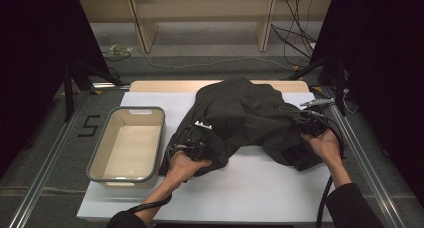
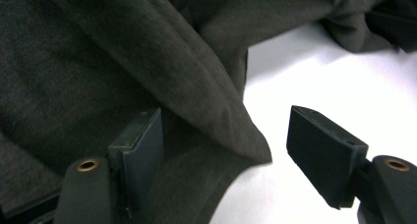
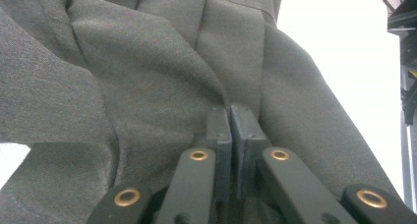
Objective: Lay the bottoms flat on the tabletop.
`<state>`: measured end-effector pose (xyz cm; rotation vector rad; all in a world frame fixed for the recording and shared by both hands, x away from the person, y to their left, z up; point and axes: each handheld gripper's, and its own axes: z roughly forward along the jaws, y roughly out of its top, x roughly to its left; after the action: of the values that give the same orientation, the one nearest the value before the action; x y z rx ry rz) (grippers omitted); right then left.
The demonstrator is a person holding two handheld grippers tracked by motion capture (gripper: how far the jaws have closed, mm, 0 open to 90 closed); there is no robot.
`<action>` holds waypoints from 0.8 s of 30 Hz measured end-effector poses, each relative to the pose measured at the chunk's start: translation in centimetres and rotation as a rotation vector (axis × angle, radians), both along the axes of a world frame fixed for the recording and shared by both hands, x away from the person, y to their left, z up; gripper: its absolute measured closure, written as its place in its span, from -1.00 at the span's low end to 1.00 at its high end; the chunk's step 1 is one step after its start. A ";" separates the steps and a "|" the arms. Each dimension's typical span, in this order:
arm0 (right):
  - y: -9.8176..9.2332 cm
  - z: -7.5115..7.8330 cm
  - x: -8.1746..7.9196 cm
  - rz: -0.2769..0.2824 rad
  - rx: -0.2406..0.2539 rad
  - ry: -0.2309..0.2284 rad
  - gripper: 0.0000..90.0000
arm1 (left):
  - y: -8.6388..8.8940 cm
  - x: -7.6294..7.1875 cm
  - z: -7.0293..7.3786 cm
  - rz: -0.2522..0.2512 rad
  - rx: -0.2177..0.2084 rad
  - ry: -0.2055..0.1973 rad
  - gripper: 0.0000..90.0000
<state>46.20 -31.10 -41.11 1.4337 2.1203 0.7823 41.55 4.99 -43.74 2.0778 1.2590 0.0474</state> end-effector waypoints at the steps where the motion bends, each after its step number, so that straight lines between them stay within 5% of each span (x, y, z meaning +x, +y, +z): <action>1: 0.0 0.0 0.0 0.000 -0.002 -0.002 0.95 | 0.0 0.2 -0.1 0.010 -0.007 -0.001 -0.34; 4: 0.2 0.0 -0.1 0.006 -0.004 -0.002 0.93 | 0.0 1.0 -0.5 0.028 -0.021 -0.002 -0.18; 13: 0.2 -0.1 -0.4 0.023 0.004 0.000 0.89 | 0.7 1.8 -1.0 0.022 -0.054 0.037 0.90; 19: 0.0 0.2 -0.7 0.017 -0.008 -0.033 0.94 | 3.6 2.3 2.1 0.002 -0.077 0.022 0.93; 24: -0.2 1.2 -0.8 -0.009 -0.016 -0.095 0.98 | 7.1 2.9 4.2 0.050 -0.143 -0.007 0.94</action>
<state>45.44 -31.25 -39.91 1.3692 2.0437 0.8117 44.47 12.05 -39.51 1.9229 1.2728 -0.0126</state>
